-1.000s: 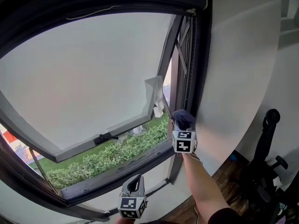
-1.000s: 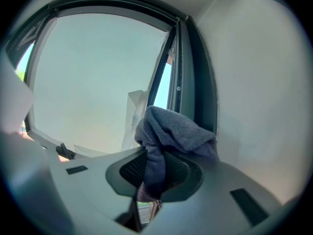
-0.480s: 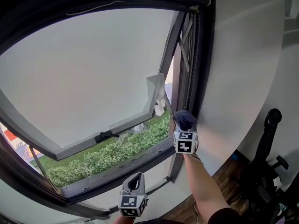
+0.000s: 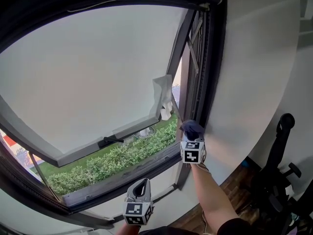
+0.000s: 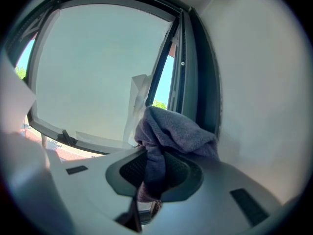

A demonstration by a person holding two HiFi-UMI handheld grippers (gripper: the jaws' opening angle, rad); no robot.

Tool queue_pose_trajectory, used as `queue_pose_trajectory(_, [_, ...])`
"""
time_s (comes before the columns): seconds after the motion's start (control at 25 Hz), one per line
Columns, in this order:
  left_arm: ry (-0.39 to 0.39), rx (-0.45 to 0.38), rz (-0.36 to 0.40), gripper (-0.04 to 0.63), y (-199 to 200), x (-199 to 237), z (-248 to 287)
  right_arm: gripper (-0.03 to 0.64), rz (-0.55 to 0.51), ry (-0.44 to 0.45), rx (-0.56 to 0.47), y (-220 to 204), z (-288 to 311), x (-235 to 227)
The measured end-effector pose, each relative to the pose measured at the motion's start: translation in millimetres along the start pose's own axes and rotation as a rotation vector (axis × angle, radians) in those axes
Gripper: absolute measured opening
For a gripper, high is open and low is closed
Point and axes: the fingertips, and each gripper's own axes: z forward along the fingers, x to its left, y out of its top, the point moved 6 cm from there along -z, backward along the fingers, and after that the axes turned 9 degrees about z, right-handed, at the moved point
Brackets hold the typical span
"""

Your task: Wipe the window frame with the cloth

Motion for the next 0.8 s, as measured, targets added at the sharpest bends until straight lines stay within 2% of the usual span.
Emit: queue_pose_trajectory(0.8, [0.01, 0.036, -0.019, 0.009, -4, -4, 8, 0.066, 0.016, -0.005, 0.054, -41, 6, 4])
